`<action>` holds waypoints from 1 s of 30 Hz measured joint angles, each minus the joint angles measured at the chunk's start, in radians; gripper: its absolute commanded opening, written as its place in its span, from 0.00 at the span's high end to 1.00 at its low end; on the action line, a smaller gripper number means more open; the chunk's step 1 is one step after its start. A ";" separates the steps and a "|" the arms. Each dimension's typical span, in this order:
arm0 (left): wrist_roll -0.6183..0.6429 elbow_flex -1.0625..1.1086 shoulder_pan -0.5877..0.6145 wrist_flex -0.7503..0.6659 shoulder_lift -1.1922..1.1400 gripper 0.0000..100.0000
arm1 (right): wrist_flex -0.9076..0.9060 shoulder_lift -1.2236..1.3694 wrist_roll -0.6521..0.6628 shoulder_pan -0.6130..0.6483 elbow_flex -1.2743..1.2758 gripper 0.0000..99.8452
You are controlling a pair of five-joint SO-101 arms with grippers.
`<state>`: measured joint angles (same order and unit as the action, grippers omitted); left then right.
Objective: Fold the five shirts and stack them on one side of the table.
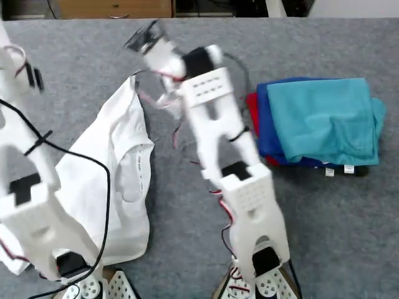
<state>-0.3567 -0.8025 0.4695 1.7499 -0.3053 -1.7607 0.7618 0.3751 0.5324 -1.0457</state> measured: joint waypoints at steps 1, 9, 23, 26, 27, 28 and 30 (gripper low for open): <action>-0.009 0.101 0.000 0.000 0.060 0.86 | 0.000 0.028 0.000 0.025 0.000 0.99; -0.012 0.965 -0.133 -0.107 0.661 0.84 | 0.002 0.169 0.000 0.181 0.000 0.94; 0.040 1.372 -0.025 -0.160 0.982 0.81 | 0.167 0.345 -0.196 0.199 -0.015 0.90; 0.041 1.372 -0.017 -0.160 0.984 0.81 | 0.160 0.365 -0.195 0.187 -0.060 1.00; 0.040 1.372 -0.017 -0.160 0.984 0.81 | 0.158 0.373 -0.192 0.178 -0.069 1.00; 0.040 1.372 -0.015 -0.160 0.984 0.81 | 0.149 0.377 -0.181 0.166 -0.077 1.00; 0.040 1.372 -0.015 -0.160 0.985 0.81 | 0.110 0.381 -0.143 0.147 -0.081 1.00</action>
<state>-0.3168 0.5692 0.4542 1.5904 0.6797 -1.6502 1.1423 0.2325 0.6797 -1.1270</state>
